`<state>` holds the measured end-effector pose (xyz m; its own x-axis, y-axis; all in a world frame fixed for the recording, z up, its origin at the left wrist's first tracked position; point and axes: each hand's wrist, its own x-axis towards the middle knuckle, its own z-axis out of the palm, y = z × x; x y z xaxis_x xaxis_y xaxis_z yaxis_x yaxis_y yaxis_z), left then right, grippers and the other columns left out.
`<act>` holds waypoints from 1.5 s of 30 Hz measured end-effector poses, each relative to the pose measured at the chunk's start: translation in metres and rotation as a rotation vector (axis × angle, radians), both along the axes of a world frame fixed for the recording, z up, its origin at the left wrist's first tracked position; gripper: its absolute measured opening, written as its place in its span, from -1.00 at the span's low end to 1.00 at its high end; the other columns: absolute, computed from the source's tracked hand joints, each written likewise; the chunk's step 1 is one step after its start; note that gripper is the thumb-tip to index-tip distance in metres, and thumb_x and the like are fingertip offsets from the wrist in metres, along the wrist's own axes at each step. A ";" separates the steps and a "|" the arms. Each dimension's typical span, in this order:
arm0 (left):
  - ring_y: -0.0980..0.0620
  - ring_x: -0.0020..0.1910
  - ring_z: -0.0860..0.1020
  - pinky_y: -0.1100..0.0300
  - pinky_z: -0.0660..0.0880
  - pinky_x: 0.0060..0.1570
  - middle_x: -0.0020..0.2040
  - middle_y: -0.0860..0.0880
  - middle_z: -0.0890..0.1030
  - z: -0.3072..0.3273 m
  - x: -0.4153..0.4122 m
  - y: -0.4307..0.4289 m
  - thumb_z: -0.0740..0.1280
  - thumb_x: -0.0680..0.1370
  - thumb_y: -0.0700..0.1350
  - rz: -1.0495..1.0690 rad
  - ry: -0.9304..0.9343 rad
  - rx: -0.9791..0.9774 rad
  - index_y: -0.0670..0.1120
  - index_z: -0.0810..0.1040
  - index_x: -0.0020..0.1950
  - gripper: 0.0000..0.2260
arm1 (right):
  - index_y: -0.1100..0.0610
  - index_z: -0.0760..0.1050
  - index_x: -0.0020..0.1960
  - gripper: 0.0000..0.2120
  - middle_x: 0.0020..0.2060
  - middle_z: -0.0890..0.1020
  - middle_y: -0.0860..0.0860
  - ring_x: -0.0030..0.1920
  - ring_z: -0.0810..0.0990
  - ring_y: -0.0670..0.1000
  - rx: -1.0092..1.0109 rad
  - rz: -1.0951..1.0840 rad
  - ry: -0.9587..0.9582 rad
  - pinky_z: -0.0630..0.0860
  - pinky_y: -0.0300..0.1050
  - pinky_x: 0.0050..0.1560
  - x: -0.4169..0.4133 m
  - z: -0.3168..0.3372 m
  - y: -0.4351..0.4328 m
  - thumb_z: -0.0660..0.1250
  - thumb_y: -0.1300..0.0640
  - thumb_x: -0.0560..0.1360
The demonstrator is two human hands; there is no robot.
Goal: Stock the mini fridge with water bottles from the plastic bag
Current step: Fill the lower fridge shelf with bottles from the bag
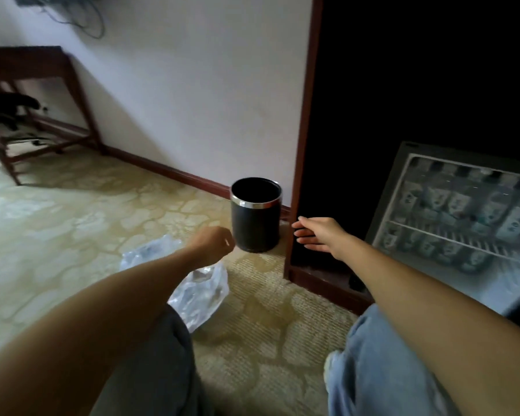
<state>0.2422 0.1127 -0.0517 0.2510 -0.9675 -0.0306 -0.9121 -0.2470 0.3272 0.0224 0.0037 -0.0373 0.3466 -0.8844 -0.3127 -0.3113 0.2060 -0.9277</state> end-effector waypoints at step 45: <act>-0.08 0.27 0.49 0.12 0.44 0.22 0.32 -0.06 0.47 -0.167 0.173 -0.025 0.29 0.56 -0.12 -0.013 -0.220 0.571 -0.05 0.40 0.39 -0.62 | 0.13 0.64 0.01 -0.68 0.14 0.61 0.10 0.14 0.56 0.13 0.036 0.318 0.561 0.50 -0.09 0.16 0.295 -0.238 -0.009 0.11 0.32 0.59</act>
<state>0.4153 0.0881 -0.2184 0.2987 -0.8165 -0.4941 -0.9473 -0.3163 -0.0501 0.3179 -0.0057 -0.2757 0.3656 -0.7507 -0.5502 -0.7979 0.0516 -0.6006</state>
